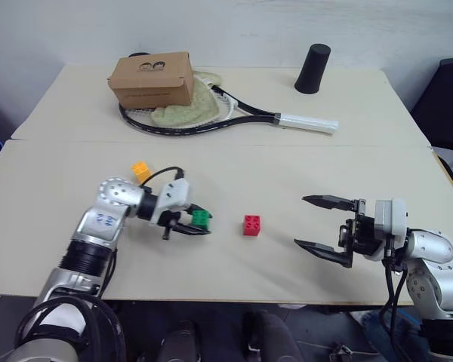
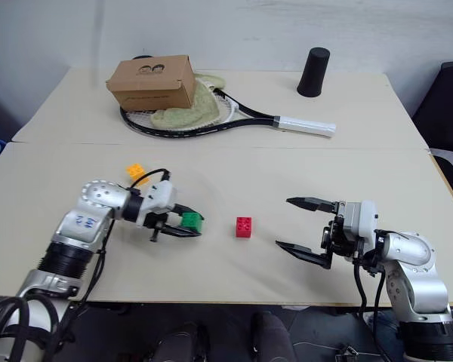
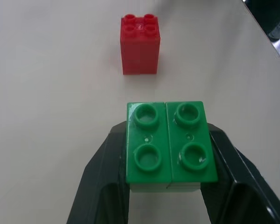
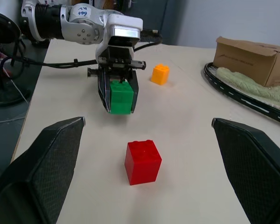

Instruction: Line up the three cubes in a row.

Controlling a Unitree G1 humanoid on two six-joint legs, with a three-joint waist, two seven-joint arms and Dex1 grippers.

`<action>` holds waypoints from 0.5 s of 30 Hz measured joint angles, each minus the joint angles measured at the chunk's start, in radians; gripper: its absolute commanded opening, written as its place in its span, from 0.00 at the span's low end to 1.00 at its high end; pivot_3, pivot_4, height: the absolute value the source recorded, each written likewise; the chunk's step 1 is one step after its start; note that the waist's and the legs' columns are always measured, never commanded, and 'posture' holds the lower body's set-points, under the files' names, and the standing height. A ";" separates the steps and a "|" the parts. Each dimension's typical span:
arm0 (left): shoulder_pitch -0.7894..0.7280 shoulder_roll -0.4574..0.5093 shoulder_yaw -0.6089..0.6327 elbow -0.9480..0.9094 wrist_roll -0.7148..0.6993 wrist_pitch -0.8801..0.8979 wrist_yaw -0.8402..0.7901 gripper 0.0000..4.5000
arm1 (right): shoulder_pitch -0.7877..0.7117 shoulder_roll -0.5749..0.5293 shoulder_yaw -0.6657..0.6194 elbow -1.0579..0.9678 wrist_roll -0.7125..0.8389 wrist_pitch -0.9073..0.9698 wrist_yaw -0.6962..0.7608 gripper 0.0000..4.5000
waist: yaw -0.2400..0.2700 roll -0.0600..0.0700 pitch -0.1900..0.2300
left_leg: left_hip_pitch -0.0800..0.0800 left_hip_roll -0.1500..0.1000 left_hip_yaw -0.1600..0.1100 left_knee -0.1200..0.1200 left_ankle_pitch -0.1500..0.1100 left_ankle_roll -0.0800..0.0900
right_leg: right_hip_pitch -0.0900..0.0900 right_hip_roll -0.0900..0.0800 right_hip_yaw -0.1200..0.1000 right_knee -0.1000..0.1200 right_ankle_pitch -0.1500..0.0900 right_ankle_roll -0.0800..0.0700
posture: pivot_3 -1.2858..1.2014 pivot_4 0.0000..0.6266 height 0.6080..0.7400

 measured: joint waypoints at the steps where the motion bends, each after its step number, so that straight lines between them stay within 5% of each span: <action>1: -0.003 -0.008 -0.026 0.002 0.022 0.003 0.017 0.34 | 0.000 0.001 0.002 0.000 -0.001 0.000 -0.001 1.00 | -0.001 0.000 0.000 | 0.000 0.000 0.000 0.000 0.000 0.000 | 0.000 0.003 0.001 0.000 0.000 0.000 | 0.52 0.24 1.00; 15: -0.030 -0.014 -0.095 0.009 0.071 0.028 0.060 0.34 | 0.025 0.032 0.007 0.000 -0.017 -0.040 -0.018 1.00 | -0.004 0.000 0.000 | 0.000 0.002 0.000 0.001 0.000 -0.001 | 0.000 0.005 0.010 0.000 0.000 0.000 | 0.52 0.24 1.00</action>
